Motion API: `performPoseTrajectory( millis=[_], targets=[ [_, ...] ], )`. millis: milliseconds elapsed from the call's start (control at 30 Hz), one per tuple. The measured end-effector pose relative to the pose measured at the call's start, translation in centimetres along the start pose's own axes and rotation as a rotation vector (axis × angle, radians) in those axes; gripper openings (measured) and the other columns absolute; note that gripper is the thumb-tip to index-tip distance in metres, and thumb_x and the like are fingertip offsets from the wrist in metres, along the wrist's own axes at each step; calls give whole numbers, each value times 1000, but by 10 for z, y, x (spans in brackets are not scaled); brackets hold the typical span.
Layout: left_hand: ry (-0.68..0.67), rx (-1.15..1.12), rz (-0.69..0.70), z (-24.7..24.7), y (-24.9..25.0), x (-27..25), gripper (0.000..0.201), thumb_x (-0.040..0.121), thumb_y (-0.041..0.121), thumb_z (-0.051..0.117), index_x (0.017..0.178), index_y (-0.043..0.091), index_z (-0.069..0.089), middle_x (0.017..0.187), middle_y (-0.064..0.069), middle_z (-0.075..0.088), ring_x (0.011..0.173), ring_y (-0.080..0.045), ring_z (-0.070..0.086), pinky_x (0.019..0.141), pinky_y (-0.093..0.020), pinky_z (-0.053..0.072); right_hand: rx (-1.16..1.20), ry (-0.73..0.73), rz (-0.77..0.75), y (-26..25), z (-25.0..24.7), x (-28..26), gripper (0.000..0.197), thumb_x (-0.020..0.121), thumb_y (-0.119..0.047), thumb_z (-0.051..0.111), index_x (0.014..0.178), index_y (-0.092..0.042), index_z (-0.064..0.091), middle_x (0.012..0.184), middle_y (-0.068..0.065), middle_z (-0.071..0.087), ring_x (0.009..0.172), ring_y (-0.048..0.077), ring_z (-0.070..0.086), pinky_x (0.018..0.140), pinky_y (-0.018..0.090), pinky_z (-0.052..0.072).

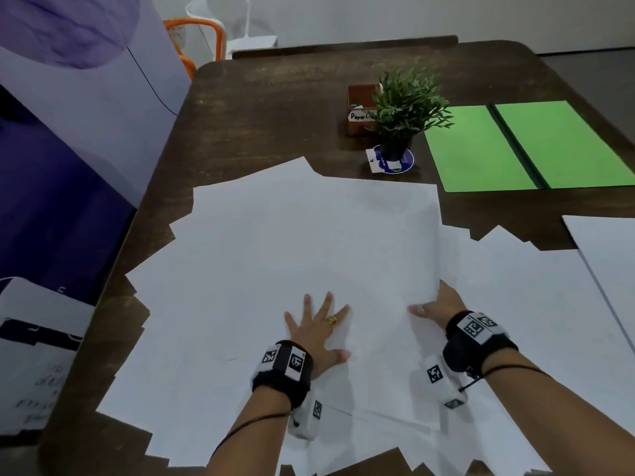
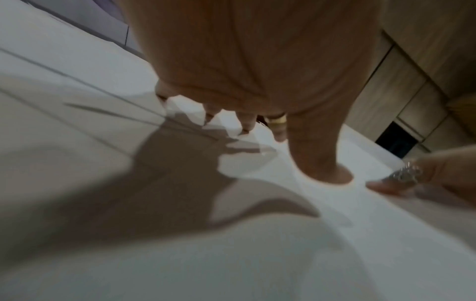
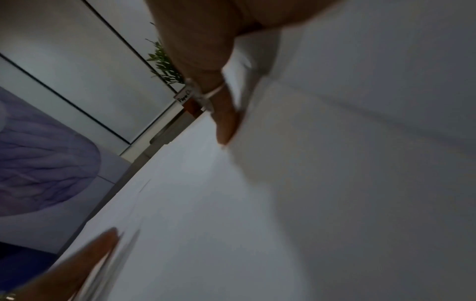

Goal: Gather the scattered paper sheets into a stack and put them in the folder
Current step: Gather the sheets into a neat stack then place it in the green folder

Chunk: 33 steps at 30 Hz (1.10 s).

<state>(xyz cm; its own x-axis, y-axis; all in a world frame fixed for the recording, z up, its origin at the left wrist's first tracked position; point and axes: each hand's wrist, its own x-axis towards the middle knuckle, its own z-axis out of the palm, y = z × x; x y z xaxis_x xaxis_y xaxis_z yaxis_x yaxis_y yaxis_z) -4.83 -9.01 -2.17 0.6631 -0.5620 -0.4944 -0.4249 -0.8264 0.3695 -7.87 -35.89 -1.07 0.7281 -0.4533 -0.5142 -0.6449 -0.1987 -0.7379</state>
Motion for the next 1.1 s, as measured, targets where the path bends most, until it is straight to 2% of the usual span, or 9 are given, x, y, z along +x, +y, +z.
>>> performPoseTrajectory(
  millis=[133, 200, 267, 433, 567, 733, 900, 1000, 1100],
  targets=[
    [328, -344, -126, -23, -16, 13, 71, 89, 42, 56, 148, 27, 20, 159, 0, -1, 144, -16, 15, 117, -43, 14, 101, 156, 23, 12, -6, -1, 49, 76, 5, 71, 122, 2, 52, 120, 20, 59, 111, 33, 56, 94, 33, 42],
    [487, -328, -232, -42, -33, 26, 62, 89, 30, 60, 144, 18, 33, 157, -7, 13, 142, -20, 22, 114, -33, 22, 152, 233, 33, 15, -12, 1, 48, 78, 6, 69, 123, 4, 52, 123, 21, 58, 113, 34, 55, 98, 35, 41],
    [518, -225, -312, -63, -49, 41, 62, 88, 27, 62, 143, 14, 35, 156, -10, 13, 144, -22, 15, 116, -31, 17, 197, 279, 63, 19, -15, 5, 49, 77, 8, 68, 123, 5, 51, 123, 20, 58, 114, 34, 54, 97, 33, 39],
    [233, 66, -274, -103, -55, 82, 80, 89, 38, 58, 149, 9, 14, 158, -11, -6, 145, -30, -4, 117, -44, 13, 355, 294, 152, 21, -19, 8, 52, 73, 2, 75, 120, 7, 53, 113, 6, 56, 108, 27, 54, 92, 30, 39],
    [34, 232, -237, -110, -50, 105, 88, 89, 43, 54, 150, 13, -2, 157, -9, -17, 143, -39, -5, 114, -56, 12, 416, 342, 183, 23, -19, 12, 53, 73, 1, 76, 119, 8, 53, 116, 12, 57, 109, 28, 54, 93, 31, 40],
    [-4, 398, -257, -128, -55, 124, 104, 79, 59, 56, 148, 26, -13, 154, -10, -24, 140, -46, -11, 106, -68, -2, 474, 349, 203, 30, -22, 18, 58, 69, -3, 80, 119, 9, 52, 113, 13, 59, 108, 28, 56, 97, 34, 42],
    [-87, 356, -256, -136, -62, 138, 100, 82, 46, 58, 146, 32, -17, 157, -9, -10, 137, -48, 15, 108, -60, 25, 475, 310, 174, 34, -26, 19, 37, 69, -1, 80, 99, -3, 59, 105, 14, 63, 94, 25, 59, 91, 34, 45],
    [-75, 449, -227, -141, -61, 142, 98, 83, 38, 58, 148, 25, -14, 157, -12, -7, 136, -43, 24, 109, -55, 26, 514, 303, 156, 30, -26, 16, 36, 70, 2, 78, 100, -3, 59, 103, 13, 63, 93, 24, 58, 89, 34, 46],
    [9, 350, -251, -140, -67, 140, 103, 78, 75, 43, 149, 23, -10, 156, -8, -18, 143, -41, -1, 112, -62, 7, 519, 290, 145, 28, -27, 13, 33, 71, 3, 76, 98, -4, 58, 101, 13, 63, 92, 24, 58, 88, 33, 45]
  ],
)
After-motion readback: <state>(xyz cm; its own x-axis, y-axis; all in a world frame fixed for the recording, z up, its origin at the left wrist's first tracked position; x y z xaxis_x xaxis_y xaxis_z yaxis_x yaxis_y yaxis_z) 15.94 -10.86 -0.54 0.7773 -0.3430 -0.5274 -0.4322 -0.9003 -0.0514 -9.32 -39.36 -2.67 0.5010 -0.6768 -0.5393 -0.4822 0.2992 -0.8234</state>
